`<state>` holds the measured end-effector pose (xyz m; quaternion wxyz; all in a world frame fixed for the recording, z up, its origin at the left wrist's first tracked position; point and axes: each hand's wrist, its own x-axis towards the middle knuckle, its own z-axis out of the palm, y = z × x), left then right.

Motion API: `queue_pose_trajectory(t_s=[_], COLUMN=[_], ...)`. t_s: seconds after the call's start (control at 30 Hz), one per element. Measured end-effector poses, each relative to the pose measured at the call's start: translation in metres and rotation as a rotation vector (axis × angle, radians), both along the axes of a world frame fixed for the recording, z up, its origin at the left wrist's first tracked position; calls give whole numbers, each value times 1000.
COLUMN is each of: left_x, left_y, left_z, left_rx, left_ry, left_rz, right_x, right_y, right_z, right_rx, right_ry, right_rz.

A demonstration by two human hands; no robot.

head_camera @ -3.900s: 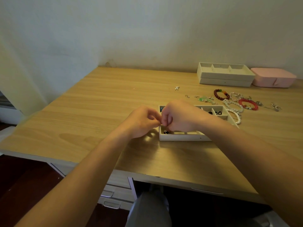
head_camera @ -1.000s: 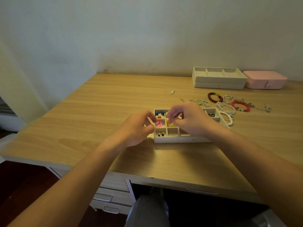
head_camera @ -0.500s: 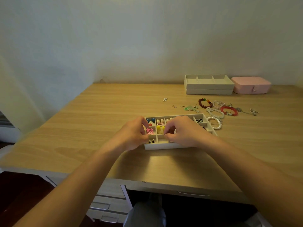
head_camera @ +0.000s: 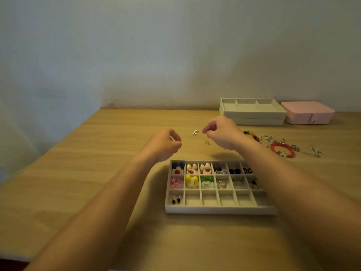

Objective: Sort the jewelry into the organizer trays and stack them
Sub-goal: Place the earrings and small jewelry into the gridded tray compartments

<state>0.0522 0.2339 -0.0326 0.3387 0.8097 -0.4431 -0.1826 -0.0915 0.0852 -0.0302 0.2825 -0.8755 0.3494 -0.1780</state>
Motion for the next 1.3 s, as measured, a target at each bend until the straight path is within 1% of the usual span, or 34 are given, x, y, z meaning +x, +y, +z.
queue_pose_trajectory(t_s=[0.17,0.3,0.37,0.53,0.8,0.93,1.1,1.23,1.3], left_x=[25,37,42,46,47,44,41,38,37], left_y=[-58,-81,-86,-85,-80,-77,-74,-70,-66], left_z=[-18,-33,-40,-50,-58,-59,-60,-59,-56], left_rx=[-152,-177,-203,-272,-266,-266,-275,-294,-329], left_ry=[194,267,287,294,243,223,213,220,250], left_rz=[128,163,171,178,172,151,122,118,114], right_x=[41,66,75,86,91,86,80,76,71], right_y=[-37,-56,-66,-76,-69,-60,-47,-39,-35], right_z=[-12,-22,-25,-26,-27,-23,-18,-14,-10], right_rx=[15,-74,-95,-88,-49,32,42,45,40], right_ry=[129,263,293,293,318,360,397,373,304], right_rz=[-21,8,9,10,-31,2,72,122,125])
